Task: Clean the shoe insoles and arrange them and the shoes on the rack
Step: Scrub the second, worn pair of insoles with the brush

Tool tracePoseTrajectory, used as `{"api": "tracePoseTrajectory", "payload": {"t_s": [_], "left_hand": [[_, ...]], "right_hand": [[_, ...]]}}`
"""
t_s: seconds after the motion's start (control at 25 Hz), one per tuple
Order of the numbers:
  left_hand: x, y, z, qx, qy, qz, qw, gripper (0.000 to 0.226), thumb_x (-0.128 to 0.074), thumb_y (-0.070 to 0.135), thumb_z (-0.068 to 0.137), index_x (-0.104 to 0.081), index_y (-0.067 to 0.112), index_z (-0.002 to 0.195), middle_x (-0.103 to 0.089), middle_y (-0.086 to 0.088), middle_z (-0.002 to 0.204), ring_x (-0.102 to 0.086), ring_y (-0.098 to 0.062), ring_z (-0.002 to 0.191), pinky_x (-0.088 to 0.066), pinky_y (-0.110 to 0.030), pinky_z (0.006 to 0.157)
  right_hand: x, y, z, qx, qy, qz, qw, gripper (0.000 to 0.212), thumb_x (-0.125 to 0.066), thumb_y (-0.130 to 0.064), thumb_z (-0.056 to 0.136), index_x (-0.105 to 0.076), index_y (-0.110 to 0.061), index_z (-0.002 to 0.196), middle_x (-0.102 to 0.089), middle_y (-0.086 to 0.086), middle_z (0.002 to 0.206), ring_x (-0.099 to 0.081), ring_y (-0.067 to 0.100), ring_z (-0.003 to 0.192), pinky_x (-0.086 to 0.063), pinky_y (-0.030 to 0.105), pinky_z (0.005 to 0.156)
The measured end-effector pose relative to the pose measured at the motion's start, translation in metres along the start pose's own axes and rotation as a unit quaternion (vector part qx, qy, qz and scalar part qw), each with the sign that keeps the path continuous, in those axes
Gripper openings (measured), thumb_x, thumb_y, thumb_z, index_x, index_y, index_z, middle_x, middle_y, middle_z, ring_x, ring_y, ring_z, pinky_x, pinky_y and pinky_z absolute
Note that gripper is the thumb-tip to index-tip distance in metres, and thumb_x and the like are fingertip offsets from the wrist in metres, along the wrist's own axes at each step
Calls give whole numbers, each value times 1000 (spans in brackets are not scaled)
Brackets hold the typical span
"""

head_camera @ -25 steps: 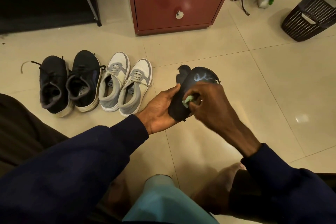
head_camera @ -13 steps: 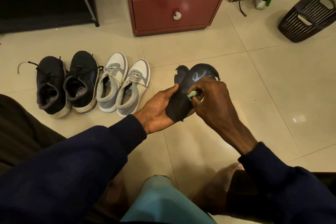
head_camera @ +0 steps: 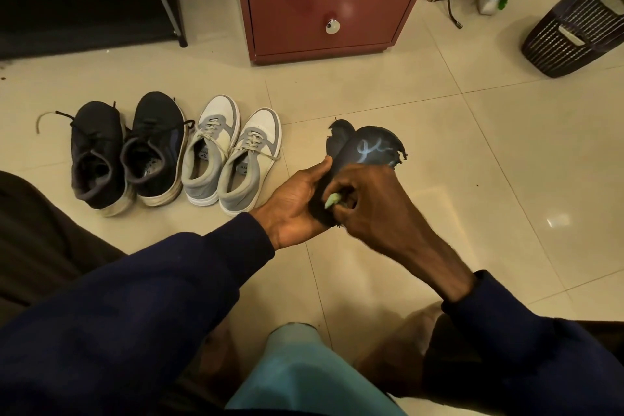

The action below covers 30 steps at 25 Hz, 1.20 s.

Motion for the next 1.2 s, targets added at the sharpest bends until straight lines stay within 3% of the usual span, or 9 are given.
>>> {"api": "tracePoseTrajectory", "payload": {"t_s": [0.16, 0.24, 0.4, 0.52, 0.6, 0.72, 0.8, 1.0, 1.2], "left_hand": [[-4, 3, 1, -7, -21, -56, 998, 44, -48, 33, 108, -55, 7, 143, -66, -18, 130, -68, -30, 108, -53, -42, 104], [-4, 4, 1, -9, -18, -45, 999, 43, -49, 35, 108, -57, 8, 140, -68, -16, 126, -69, -28, 105, -56, -41, 98], [2, 2, 1, -6, 1, -2, 1000, 38, -48, 37, 108, -65, 9, 127, -72, -12, 112, -70, -24, 98, -51, -38, 95], [-1, 4, 2, -13, -23, -48, 999, 38, -51, 31, 107, -59, 8, 137, -67, -17, 128, -68, -30, 110, -53, -45, 103], [-2, 3, 2, -13, -21, -52, 998, 33, -53, 28, 105, -65, 7, 128, -69, -18, 123, -70, -30, 105, -55, -47, 101], [4, 1, 1, -1, 0, -14, 1000, 37, -51, 34, 106, -77, 10, 95, -73, -9, 92, -71, -20, 81, -59, -35, 81], [5, 0, 1, 6, 7, -7, 1000, 41, -49, 35, 107, -78, 11, 91, -73, -8, 90, -70, -19, 81, -53, -34, 83], [-4, 0, 2, -7, -17, -47, 999, 31, -49, 28, 107, -69, 6, 117, -71, -17, 119, -67, -30, 107, -46, -48, 109], [3, -2, 1, 4, -5, -17, 1000, 38, -47, 34, 108, -76, 10, 102, -74, -12, 102, -71, -23, 90, -55, -39, 90]], "right_hand": [[24, 25, 8, -54, 125, -92, 986, 13, -72, 1, 78, -74, -10, 82, -70, 7, 85, -64, 21, 77, -57, 38, 73], [21, 18, 6, -36, 129, -89, 987, 15, -70, 3, 76, -74, -11, 82, -69, 6, 85, -63, 20, 76, -54, 34, 72], [3, 2, 3, 21, -6, -5, 1000, 18, -73, 1, 77, -76, -15, 85, -69, -3, 85, -61, 8, 74, -50, 13, 67], [23, 21, 11, 18, 122, -90, 988, 17, -73, 7, 73, -72, -7, 83, -68, 9, 83, -64, 23, 76, -56, 34, 73], [23, 19, 9, 24, 169, -119, 978, 19, -69, 10, 73, -69, -5, 84, -67, 12, 85, -63, 28, 81, -52, 36, 78], [-3, -4, 3, 54, 47, -18, 997, 21, -68, 5, 75, -73, -11, 87, -69, 2, 89, -62, 14, 82, -50, 21, 78], [-3, -7, 1, 58, -18, 0, 998, 21, -70, 4, 75, -75, -13, 86, -70, -2, 87, -61, 8, 78, -48, 13, 72], [27, 20, 12, -9, 145, -99, 984, 14, -67, 10, 76, -71, -3, 81, -66, 13, 83, -62, 26, 81, -49, 32, 76], [4, 5, 4, 37, 19, -22, 999, 17, -72, 1, 78, -76, -12, 87, -71, 1, 87, -61, 10, 78, -51, 14, 73]]}}
Point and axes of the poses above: each hand's wrist, its own z-axis towards the middle knuckle, its own x-axis out of the back of the hand, y = z × x, the point moved 5 cm from there along z, towards the middle knuckle
